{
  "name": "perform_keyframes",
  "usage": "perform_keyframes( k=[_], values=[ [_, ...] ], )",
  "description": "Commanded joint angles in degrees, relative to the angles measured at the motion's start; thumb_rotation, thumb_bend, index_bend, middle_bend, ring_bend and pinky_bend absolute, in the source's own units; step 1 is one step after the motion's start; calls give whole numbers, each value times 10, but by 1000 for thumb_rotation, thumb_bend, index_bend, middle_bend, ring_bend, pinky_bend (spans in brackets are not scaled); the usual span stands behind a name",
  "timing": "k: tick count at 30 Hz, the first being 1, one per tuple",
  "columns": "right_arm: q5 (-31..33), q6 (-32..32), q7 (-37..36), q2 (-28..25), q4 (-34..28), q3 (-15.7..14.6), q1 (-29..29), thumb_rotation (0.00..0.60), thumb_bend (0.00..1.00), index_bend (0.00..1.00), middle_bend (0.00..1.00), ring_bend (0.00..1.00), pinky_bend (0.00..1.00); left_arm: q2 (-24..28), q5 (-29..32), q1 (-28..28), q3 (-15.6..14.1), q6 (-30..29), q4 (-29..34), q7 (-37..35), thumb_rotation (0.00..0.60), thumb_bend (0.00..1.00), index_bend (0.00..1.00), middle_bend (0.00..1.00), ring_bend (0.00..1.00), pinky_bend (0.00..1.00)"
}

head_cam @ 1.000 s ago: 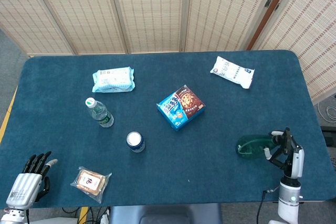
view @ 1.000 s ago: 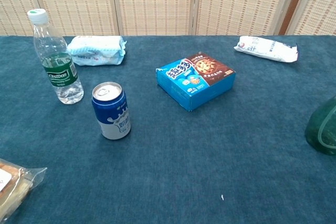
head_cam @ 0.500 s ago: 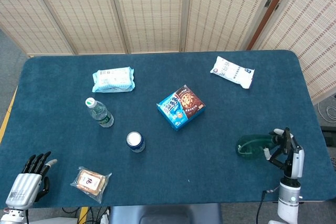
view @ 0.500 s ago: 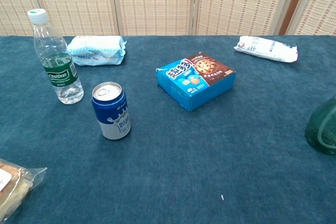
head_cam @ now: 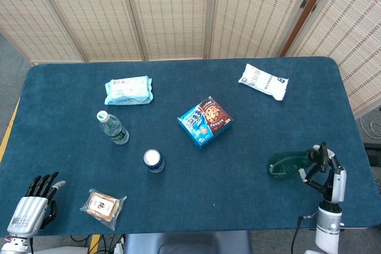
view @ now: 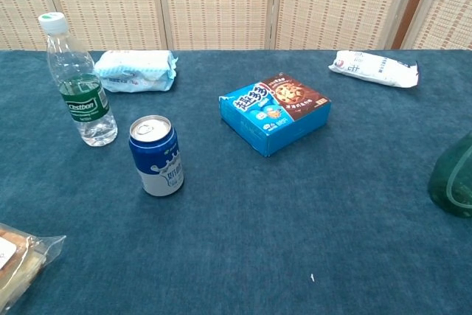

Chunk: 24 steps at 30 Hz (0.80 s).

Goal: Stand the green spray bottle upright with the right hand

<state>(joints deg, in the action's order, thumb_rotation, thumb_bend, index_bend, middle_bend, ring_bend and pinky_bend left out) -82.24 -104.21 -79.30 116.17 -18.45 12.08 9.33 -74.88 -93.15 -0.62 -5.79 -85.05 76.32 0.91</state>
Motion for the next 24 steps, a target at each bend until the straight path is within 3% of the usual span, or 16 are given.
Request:
perform_keyframes(
  k=[1, 24],
  values=[
    [1, -1, -1, 0, 1, 1, 0, 600, 122, 334, 452, 391, 520, 0, 0, 0, 0, 0, 0, 0, 600, 738, 182, 68, 66, 0],
    [2, -6, -1, -5, 4, 0, -11, 600, 96, 327, 440, 379, 508, 3, -4, -1, 0, -3, 11, 11, 600, 738, 182, 68, 66, 0]
  ],
)
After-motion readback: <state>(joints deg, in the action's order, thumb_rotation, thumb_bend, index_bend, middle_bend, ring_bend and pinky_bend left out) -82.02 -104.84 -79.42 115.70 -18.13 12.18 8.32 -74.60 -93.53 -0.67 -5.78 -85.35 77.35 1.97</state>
